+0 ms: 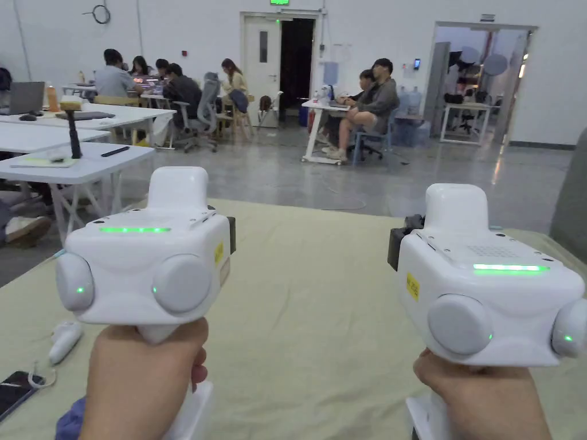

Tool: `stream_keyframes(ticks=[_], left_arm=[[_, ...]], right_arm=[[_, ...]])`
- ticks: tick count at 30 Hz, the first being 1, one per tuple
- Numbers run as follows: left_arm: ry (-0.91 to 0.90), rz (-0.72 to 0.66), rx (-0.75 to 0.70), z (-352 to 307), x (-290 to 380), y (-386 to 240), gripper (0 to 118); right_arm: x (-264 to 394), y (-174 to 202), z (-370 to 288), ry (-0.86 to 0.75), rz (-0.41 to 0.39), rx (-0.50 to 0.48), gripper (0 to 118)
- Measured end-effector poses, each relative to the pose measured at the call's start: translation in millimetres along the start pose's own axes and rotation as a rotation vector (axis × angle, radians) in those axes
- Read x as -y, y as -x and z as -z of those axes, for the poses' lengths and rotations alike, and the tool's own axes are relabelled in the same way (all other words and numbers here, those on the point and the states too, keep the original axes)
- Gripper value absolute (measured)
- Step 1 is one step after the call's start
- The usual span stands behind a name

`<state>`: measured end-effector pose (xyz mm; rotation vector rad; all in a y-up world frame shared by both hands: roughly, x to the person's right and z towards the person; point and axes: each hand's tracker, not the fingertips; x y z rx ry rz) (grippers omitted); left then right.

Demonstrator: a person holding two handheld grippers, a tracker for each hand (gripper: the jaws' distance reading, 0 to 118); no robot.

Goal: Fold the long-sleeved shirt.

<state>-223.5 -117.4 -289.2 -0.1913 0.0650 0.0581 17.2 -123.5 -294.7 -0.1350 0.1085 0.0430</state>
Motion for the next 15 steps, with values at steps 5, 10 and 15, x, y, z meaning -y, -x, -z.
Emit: stream_keyframes(ticks=[5, 10, 15], left_arm=[[0.111, -0.043, -0.226, -6, 1, 115, 0], [0.254, -0.049, -0.234, 17, 33, 179, 0], [0.363, -0.149, -0.171, 88, 97, 193, 100]], right_arm=[[-5, 115, 20, 0.01, -0.013, -0.427, 0], [17, 166, 26, 0.055, 0.029, -0.715, 0], [47, 146, 49, 0.108, -0.021, -0.71, 0]])
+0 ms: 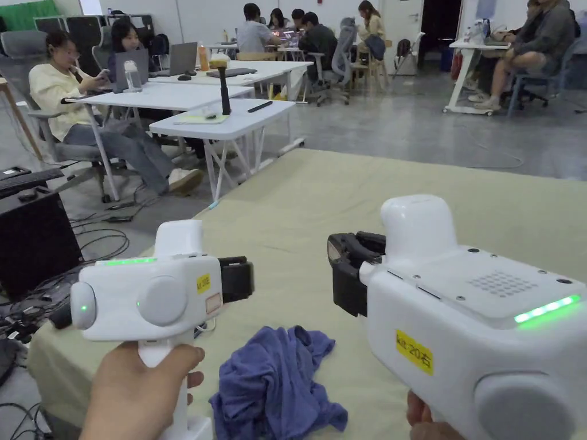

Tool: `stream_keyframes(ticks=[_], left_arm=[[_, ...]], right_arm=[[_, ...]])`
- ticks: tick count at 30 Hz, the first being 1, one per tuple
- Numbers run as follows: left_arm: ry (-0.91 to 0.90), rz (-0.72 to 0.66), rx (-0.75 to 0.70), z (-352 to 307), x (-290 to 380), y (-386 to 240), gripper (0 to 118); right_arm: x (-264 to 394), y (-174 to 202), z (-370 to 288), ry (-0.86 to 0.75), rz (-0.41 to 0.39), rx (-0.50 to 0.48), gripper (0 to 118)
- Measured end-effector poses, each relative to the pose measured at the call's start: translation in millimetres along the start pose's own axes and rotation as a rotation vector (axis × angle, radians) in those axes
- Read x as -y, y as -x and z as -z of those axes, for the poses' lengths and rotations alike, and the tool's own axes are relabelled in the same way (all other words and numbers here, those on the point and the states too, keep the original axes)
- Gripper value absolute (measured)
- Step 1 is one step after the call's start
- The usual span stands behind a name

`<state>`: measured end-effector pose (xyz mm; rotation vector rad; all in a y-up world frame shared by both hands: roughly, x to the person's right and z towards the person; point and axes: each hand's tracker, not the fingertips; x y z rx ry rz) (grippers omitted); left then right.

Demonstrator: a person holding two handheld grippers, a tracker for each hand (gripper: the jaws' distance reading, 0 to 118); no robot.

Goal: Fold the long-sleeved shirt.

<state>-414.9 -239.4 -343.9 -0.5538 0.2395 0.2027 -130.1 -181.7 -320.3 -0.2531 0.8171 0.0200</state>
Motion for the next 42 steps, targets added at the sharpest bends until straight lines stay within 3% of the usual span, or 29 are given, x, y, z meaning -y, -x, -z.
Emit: stream_keyframes(ticks=[1, 2, 10, 11, 12, 14, 15, 16, 17, 18, 19, 21, 27, 31, 33, 36, 39, 42], left_arm=[[0.049, 0.008, -0.003, 21, 6, -1, 118], [0.029, 0.006, -0.003, 41, 16, -3, 118], [0.425, 0.034, -0.087, 198, 88, -19, 116], [0.481, 0.04, -0.102, 210, 98, -20, 107], [0.53, 0.052, -0.113, 220, 107, -22, 90], [0.574, 0.066, -0.135, 233, 118, -26, 86], [0.532, 0.047, -0.122, 229, 113, -26, 70], [0.503, 0.033, -0.112, 219, 107, -25, 40], [0.504, 0.027, -0.11, 218, 96, -31, 19], [0.477, 0.0, -0.088, 213, 84, -37, 9], [0.44, -0.01, -0.084, 203, 69, -44, 9], [0.342, -0.061, 0.065, 165, 24, -61, 9], [0.056, 0.084, 0.314, 46, -71, -174, 9], [-0.029, 0.108, 0.521, 2, -97, -251, 9], [-0.041, 0.128, 0.574, -4, -97, -292, 9], [-0.006, 0.13, 0.618, 5, -75, -349, 9], [0.143, 0.19, 0.63, 34, -13, -402, 9], [0.39, 0.257, 0.553, 92, 81, -448, 9]], right_arm=[[5, -10, -1, 0.019, 0.005, 0.008, 0], [10, -23, -2, 0.039, 0.017, 0.02, 0], [55, -105, -38, 0.118, 0.073, 0.168, 0], [57, -106, -46, 0.12, 0.086, 0.186, 0], [59, -114, -49, 0.123, 0.101, 0.196, 0], [61, -127, -55, 0.124, 0.127, 0.205, 0], [63, -127, -61, 0.116, 0.134, 0.208, 0], [64, -133, -64, 0.104, 0.137, 0.207, 0], [66, -138, -67, 0.089, 0.134, 0.213, 0], [65, -139, -70, 0.067, 0.12, 0.235, 0], [63, -139, -74, 0.043, 0.109, 0.26, 0], [56, -142, -88, -0.023, 0.094, 0.271, 0], [16, -134, -143, -0.178, -0.021, 0.339, 0], [-12, -139, -187, -0.235, -0.002, 0.405, 0], [-20, -143, -213, -0.255, 0.035, 0.411, 0], [-22, -144, -240, -0.247, 0.015, 0.485, 0], [-9, -146, -252, -0.174, -0.022, 0.564, 0], [16, -157, -256, -0.069, 0.049, 0.607, 0]])
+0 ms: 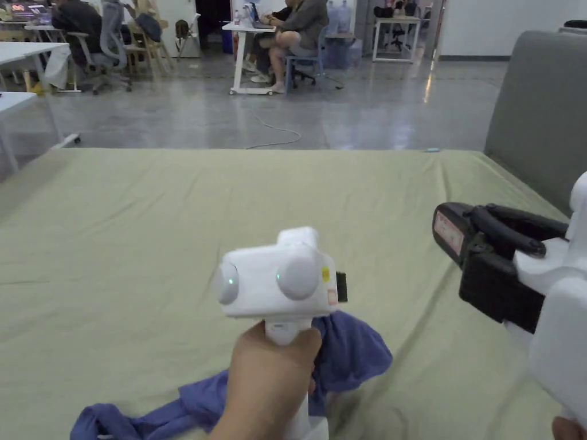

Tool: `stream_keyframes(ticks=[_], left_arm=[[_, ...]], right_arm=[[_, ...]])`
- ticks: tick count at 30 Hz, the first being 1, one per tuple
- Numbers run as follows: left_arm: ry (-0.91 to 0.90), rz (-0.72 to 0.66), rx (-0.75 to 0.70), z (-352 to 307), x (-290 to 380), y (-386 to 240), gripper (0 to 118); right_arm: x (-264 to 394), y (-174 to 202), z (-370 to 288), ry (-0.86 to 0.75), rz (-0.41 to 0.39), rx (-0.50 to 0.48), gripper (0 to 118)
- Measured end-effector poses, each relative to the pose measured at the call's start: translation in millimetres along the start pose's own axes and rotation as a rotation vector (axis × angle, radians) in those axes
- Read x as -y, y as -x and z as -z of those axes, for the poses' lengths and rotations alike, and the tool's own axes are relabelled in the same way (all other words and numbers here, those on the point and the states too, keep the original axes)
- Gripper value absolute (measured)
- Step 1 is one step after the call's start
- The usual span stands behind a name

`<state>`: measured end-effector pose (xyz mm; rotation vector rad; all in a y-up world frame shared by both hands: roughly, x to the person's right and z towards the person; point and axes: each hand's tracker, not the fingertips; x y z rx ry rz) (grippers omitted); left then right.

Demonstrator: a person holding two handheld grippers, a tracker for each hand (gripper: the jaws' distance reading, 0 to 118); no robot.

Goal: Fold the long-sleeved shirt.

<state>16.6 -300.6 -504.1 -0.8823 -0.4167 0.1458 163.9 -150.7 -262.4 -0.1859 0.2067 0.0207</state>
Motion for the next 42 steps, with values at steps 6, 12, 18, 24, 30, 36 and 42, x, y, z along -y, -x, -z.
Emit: stream_keyframes(ticks=[6, 12, 18, 24, 30, 36, 42], left_arm=[[0.451, -0.071, -0.049, 133, 119, -5, 9], [0.312, -0.156, 0.085, 90, 80, 11, 63], [-0.12, -0.103, 0.171, -52, 27, 53, 116], [0.091, -0.066, -0.188, -78, 73, 130, 87], [0.157, -0.217, -0.151, -51, 108, 181, 0], [0.026, -0.22, -0.213, -3, 45, 202, 118], [0.256, -0.192, -0.279, 97, 26, 216, 110]], right_arm=[[47, -26, 3, 0.129, 0.122, 0.048, 0], [56, -27, 8, 0.165, 0.13, 0.041, 0], [64, -22, 20, 0.176, 0.156, 0.007, 0], [106, -11, 50, 0.33, 0.255, -0.02, 0], [129, 1, 68, 0.407, 0.273, -0.065, 0], [127, 0, 81, 0.424, 0.231, -0.04, 0], [135, -13, 89, 0.478, 0.231, 0.017, 0]])
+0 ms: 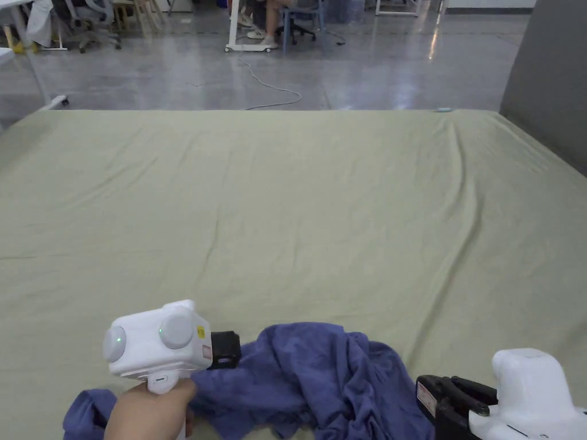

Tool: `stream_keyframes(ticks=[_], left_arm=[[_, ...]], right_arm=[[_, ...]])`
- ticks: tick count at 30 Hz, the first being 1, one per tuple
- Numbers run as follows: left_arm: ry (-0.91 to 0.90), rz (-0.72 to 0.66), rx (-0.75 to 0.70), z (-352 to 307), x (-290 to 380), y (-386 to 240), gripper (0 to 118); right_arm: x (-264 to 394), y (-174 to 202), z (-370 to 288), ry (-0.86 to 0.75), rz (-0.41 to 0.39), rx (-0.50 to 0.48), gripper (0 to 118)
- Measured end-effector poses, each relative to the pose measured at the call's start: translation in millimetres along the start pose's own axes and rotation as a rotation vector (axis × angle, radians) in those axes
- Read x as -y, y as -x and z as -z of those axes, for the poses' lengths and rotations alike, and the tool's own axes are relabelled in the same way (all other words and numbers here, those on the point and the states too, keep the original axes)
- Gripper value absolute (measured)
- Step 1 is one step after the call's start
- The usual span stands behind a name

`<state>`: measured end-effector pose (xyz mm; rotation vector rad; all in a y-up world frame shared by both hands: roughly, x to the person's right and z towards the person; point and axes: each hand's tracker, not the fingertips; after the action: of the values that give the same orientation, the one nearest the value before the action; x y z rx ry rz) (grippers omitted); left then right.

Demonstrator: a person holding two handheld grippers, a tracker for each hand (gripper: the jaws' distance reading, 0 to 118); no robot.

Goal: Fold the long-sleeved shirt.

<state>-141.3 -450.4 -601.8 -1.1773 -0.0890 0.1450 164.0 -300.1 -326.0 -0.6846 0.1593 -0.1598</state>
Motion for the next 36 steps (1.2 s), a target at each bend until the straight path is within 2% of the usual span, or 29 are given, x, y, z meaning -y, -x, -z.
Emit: stream_keyframes(ticks=[1, 2, 3, 4, 5, 6, 7, 8, 9, 10, 11, 13, 14, 15, 16, 17, 18, 19, 20, 22, 23, 25, 26, 28, 31, 36], left_arm=[[0.034, 0.018, -0.025, 12, 0, -4, 93], [0.079, 0.041, -0.036, 21, 2, -8, 62], [0.046, 0.088, -0.083, 17, 8, -14, 59], [-0.009, 0.11, -0.056, 6, 11, -17, 54], [-0.019, 0.128, -0.005, -1, 8, -19, 17], [-0.02, 0.116, 0.068, -5, 5, -19, 4], [-0.026, 0.077, 0.1, -13, 3, -18, 4], [-0.037, 0.06, 0.108, -24, 4, -13, 4], [-0.062, 0.046, 0.126, -33, 2, -12, 4], [-0.083, 0.037, 0.14, -41, 0, -12, 4], [-0.096, 0.034, 0.153, -51, -1, -12, 4], [-0.122, 0.029, 0.177, -68, -2, -8, 4], [-0.131, 0.036, 0.188, -75, 0, -10, 4], [-0.14, 0.046, 0.191, -82, 2, -13, 4], [-0.149, 0.053, 0.193, -91, 6, -13, 4], [-0.155, 0.059, 0.202, -95, 8, -14, 4], [-0.159, 0.057, 0.209, -99, 10, -14, 4], [-0.164, 0.048, 0.22, -103, 11, -12, 4], [-0.165, 0.029, 0.234, -105, 11, -8, 4], [-0.173, -0.002, 0.259, -113, 12, -2, 4], [-0.177, -0.021, 0.273, -118, 11, 3, 4], [-0.196, -0.069, 0.308, -129, 10, 13, 4], [-0.203, -0.081, 0.324, -137, 9, 17, 4], [-0.237, -0.123, 0.358, -157, 2, 26, 4], [-0.326, -0.176, 0.433, -200, -17, 35, 4], [-0.566, -0.108, 0.371, -289, -82, 28, 4]], right_arm=[[0, -3, 3, 0.012, -0.002, 0.013, 0], [0, -6, 6, 0.03, -0.006, 0.03, 0], [1, -9, 7, 0.043, -0.007, 0.044, 0], [0, -12, 10, 0.049, -0.007, 0.05, 0], [-2, -16, 15, 0.052, -0.001, 0.052, 0], [-5, -21, 20, 0.054, 0.02, 0.045, 0], [-5, -28, 24, 0.053, 0.063, 0.022, 11], [-10, -34, 35, 0.067, 0.113, 0.0, 47], [-16, -39, 52, 0.132, 0.146, 0.005, 102], [-19, -43, 69, 0.203, 0.157, 0.031, 118], [-17, -50, 83, 0.234, 0.186, -0.016, 117], [-15, -65, 119, 0.353, 0.182, -0.014, 117], [-11, -72, 138, 0.442, 0.231, -0.008, 116], [5, -73, 166, 0.507, 0.269, 0.022, 111], [13, -77, 180, 0.536, 0.308, 0.038, 98], [19, -80, 191, 0.556, 0.334, 0.054, 78], [24, -82, 200, 0.606, 0.338, 0.08, 53], [20, -76, 209, 0.651, 0.351, 0.088, 44], [24, -76, 211, 0.656, 0.371, 0.078, 43], [20, -75, 201, 0.607, 0.344, 0.074, 12], [14, -75, 194, 0.575, 0.343, 0.038, 12], [3, -81, 167, 0.473, 0.378, 0.038, 12], [-8, -82, 148, 0.419, 0.364, 0.035, 11], [-35, -80, 112, 0.317, 0.311, -0.008, 11], [-95, -69, 60, 0.151, 0.178, -0.008, 10], [-212, -41, 10, -0.031, 0.021, 0.001, 10]])
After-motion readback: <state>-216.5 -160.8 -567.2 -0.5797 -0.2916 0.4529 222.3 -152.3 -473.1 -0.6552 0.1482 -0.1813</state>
